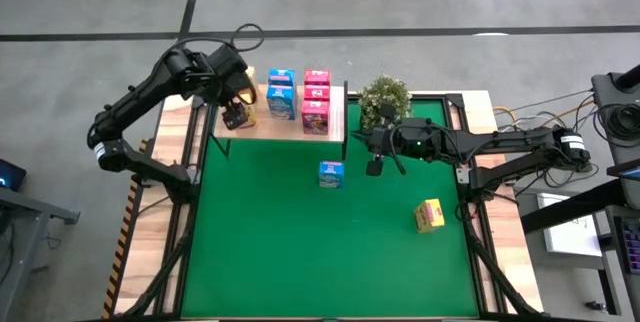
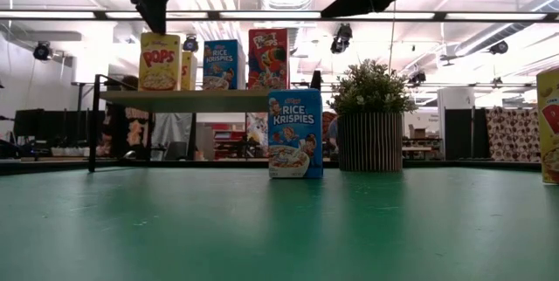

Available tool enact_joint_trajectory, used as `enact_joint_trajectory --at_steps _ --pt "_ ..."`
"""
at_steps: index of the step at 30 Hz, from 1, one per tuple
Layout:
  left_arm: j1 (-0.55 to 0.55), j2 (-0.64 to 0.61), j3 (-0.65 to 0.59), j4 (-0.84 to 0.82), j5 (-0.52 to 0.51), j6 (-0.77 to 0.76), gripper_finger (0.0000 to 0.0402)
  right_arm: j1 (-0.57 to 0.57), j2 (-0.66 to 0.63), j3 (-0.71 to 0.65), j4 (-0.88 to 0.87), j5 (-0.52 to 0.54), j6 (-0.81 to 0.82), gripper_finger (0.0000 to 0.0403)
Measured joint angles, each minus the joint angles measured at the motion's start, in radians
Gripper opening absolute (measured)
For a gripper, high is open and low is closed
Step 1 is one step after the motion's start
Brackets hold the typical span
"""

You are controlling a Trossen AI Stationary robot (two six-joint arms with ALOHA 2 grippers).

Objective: Stack cereal on shelf
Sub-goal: Put the left yellow cereal box on the shelf aligned with the other yellow cereal box

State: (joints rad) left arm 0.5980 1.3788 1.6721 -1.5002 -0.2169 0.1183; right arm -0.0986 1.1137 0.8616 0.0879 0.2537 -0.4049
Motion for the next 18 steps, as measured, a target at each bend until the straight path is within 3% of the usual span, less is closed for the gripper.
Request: enact_joint_trajectory --at_steps 10,18 --pt "0.000 0.000 -0.079 0.005 -0.011 0.106 0.0245 0.000 0.000 0.000 -0.001 0.000 0.024 0.0012" --pt "0.000 0.003 -0.082 0.007 -0.131 0.190 0.0212 0.000 0.000 0.000 -0.007 0.000 0.047 0.0012"
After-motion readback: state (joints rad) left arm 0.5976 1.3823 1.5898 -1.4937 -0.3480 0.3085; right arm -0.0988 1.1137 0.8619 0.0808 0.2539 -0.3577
